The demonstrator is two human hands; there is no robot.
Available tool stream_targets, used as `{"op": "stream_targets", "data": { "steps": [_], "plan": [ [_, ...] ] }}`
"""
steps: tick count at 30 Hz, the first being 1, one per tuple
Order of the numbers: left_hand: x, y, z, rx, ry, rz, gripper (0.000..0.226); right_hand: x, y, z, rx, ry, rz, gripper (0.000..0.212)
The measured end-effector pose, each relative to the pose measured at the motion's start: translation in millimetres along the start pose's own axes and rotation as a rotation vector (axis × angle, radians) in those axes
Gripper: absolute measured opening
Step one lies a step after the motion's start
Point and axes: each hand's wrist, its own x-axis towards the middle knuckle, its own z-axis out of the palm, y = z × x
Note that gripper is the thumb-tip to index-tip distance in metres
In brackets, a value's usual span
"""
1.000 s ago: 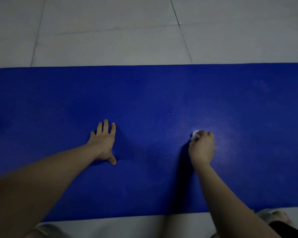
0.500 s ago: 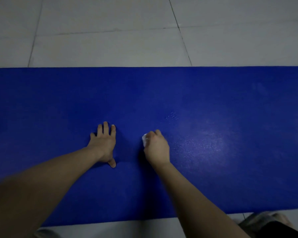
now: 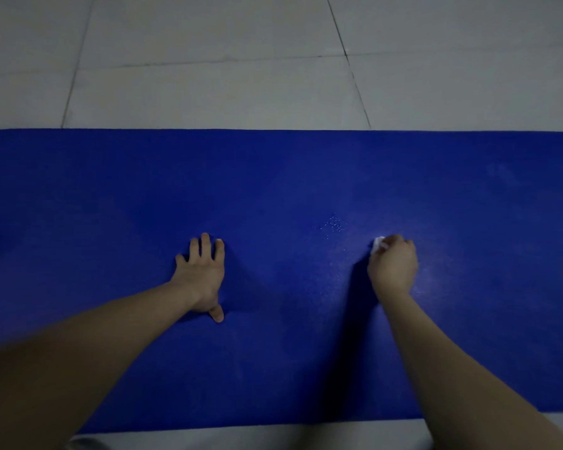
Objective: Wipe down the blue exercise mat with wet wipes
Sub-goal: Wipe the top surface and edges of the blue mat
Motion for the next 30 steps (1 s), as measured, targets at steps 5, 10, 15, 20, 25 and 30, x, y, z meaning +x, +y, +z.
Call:
{"op": "stream_targets", "data": {
  "steps": [5, 10, 15, 20, 25, 30],
  "plan": [
    [-1.7, -0.6, 0.1, 0.001, 0.003, -0.002, 0.162, -47.0, -63.5, 43.4, 0.035, -0.158, -0.218, 0.012],
    [-3.3, 2.0, -2.1, 0.017, 0.004, -0.005, 0.162, -89.9, -96.5, 67.0, -0.05, -0.28, -0.433, 0.015],
    [-9.9, -4.4, -12.9, 0.062, 0.048, 0.047, 0.158, -91.1, -94.3, 64.5, -0.092, -0.332, -0.594, 0.008],
    [1.2, -22.6, -44.3, -0.129, 0.123, 0.057, 0.128, -30.3, -47.5, 31.4, -0.067, -0.162, -0.373, 0.017],
    [16.8, -12.1, -44.5, -0.028, 0.133, -0.071, 0.16, 37.4, 9.5, -7.9, -0.071, -0.008, -0.069, 0.027],
    [34.8, -10.4, -49.3, -0.014, 0.074, -0.062, 0.168, 54.5, -4.9, -6.3, -0.104, 0.0, -0.008, 0.028]
  ]
}}
